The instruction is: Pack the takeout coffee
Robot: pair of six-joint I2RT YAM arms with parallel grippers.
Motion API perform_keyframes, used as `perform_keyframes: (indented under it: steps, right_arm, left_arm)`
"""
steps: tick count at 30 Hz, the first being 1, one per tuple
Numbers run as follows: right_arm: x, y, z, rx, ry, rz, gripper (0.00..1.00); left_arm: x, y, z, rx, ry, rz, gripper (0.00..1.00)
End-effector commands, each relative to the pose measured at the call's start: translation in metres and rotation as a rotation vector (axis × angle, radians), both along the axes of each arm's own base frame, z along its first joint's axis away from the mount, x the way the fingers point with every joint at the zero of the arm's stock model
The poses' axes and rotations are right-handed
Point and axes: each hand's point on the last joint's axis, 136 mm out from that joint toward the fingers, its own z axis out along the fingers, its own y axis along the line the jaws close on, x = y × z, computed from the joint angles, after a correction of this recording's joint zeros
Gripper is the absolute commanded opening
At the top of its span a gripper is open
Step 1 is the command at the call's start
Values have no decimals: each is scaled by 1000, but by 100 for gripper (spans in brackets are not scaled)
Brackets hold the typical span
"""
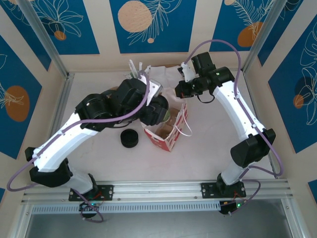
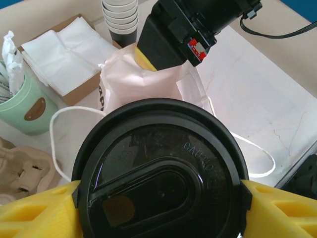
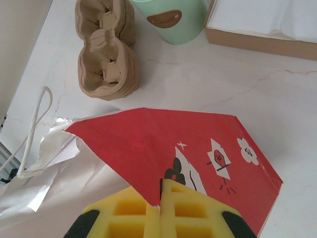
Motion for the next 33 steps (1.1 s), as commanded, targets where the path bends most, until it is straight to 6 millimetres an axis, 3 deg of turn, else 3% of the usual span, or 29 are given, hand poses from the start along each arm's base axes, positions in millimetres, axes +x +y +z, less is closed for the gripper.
perform_keyframes:
  steps: [1,21,33]
  right_arm:
    - [-4,6,7,27,-1,0,0]
    - [-14,27,5,103,26,92,0]
    - [-32,29,9,149,61,119,0]
  left_arm:
    - [9,-13,-6,-15,-17,-12,73]
    - [50,-47,-88,55,-70,68,73]
    - [55,-56,-118,120,-47,51,73]
